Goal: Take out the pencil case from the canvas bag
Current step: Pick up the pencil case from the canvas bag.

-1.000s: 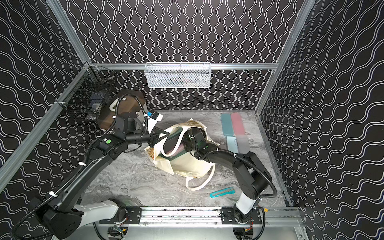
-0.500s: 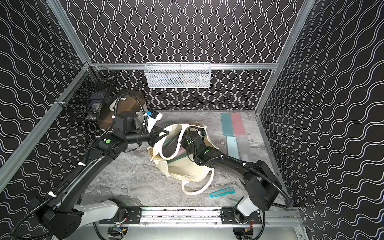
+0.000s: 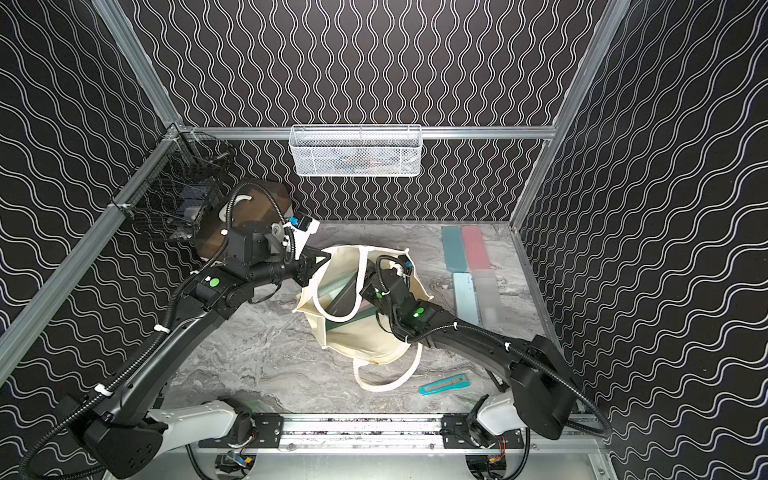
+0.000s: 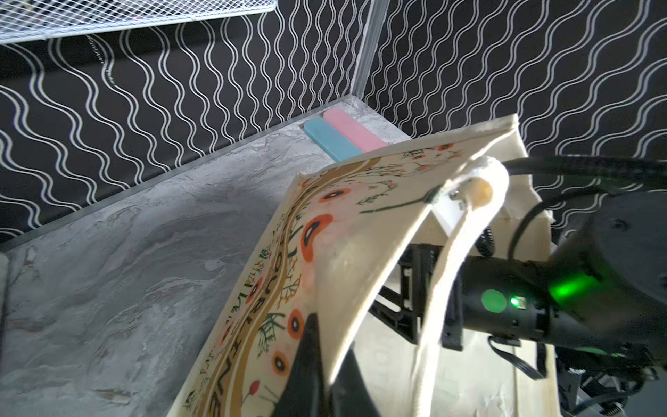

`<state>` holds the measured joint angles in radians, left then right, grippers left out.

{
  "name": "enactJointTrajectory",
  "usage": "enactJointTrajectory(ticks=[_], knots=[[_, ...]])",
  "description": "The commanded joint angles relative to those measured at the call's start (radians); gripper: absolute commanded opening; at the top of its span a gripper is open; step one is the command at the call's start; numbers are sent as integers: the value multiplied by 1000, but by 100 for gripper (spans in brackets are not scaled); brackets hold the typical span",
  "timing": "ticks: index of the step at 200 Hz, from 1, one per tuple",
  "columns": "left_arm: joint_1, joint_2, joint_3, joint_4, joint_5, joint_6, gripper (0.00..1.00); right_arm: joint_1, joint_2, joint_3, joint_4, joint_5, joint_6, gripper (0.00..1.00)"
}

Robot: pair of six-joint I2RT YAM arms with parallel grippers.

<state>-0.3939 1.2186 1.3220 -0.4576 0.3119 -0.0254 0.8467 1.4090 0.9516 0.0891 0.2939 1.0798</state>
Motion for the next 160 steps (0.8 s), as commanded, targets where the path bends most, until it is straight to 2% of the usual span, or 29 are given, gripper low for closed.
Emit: enactJointTrajectory(ticks=[1, 38, 93, 125, 160], knots=[[0, -4, 13, 38, -105, -5, 0, 3, -36, -2, 10, 47, -31, 55], [0, -6, 10, 45, -144, -13, 0, 15, -90, -9, -4, 34, -80, 55], [0, -22, 18, 36, -216, -7, 0, 18, -159, -13, -75, 86, -127, 55], [0, -34, 31, 31, -236, -5, 0, 17, -164, -10, -145, 145, -97, 55], [0, -51, 46, 29, -203, -7, 0, 17, -134, 32, -286, 195, -21, 54]])
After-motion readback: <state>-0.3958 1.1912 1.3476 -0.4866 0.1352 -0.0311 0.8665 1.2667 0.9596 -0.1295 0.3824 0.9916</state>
